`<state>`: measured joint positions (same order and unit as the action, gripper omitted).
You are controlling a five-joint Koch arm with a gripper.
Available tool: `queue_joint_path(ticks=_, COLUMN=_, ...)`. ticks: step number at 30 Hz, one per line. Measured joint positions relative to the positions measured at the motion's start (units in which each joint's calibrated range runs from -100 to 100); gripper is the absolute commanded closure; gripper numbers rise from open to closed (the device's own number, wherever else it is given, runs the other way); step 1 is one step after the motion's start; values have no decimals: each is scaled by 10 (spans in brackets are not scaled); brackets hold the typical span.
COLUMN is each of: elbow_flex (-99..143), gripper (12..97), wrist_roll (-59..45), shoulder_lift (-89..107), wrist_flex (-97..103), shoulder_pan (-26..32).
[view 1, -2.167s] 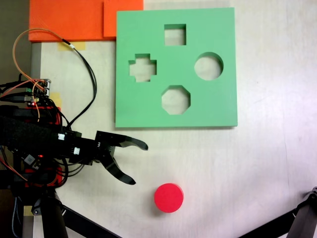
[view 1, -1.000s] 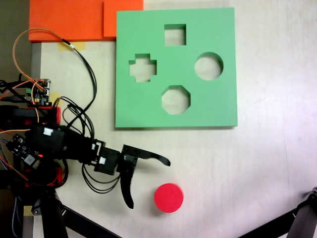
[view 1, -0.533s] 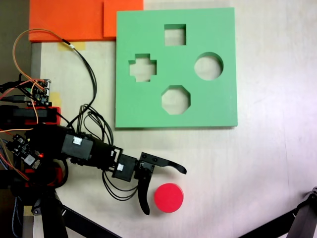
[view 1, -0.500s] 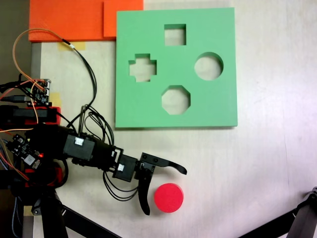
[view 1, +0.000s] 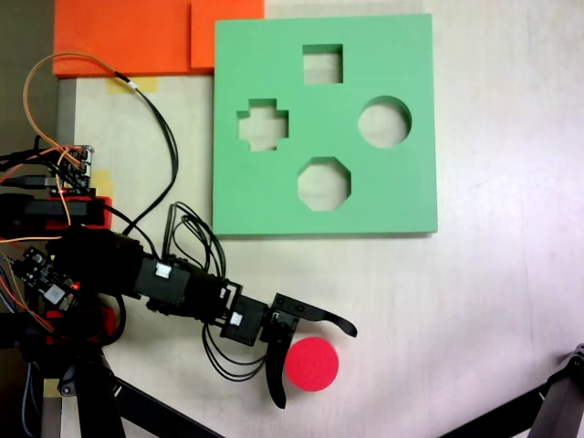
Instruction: Put the cylinder block into the corresponding hole
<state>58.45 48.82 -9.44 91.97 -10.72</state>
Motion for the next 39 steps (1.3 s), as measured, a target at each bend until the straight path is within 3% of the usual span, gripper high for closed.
queue_joint_path(ticks=5, elbow_flex=-4, gripper=254, wrist_roll=0, shoulder_lift=-15, wrist_flex=0, shoulder_pan=-5)
queue_joint_path(ticks=11, elbow_flex=-11, gripper=547, wrist_roll=0, shoulder_lift=-45, wrist_flex=0, shoulder_pan=-12)
queue_joint_path(ticks=23, elbow_flex=-6, gripper=748, wrist_roll=0, shoulder_lift=-51, wrist_flex=0, shoulder_pan=-16)
queue_joint_path(ticks=32, elbow_flex=24, gripper=766, wrist_roll=0, shoulder_lift=38, wrist_flex=-1, shoulder_pan=-10)
queue_joint_path(ticks=39, elbow_flex=30, gripper=764, wrist_roll=0, shoulder_lift=252, wrist_flex=-1, shoulder_pan=22)
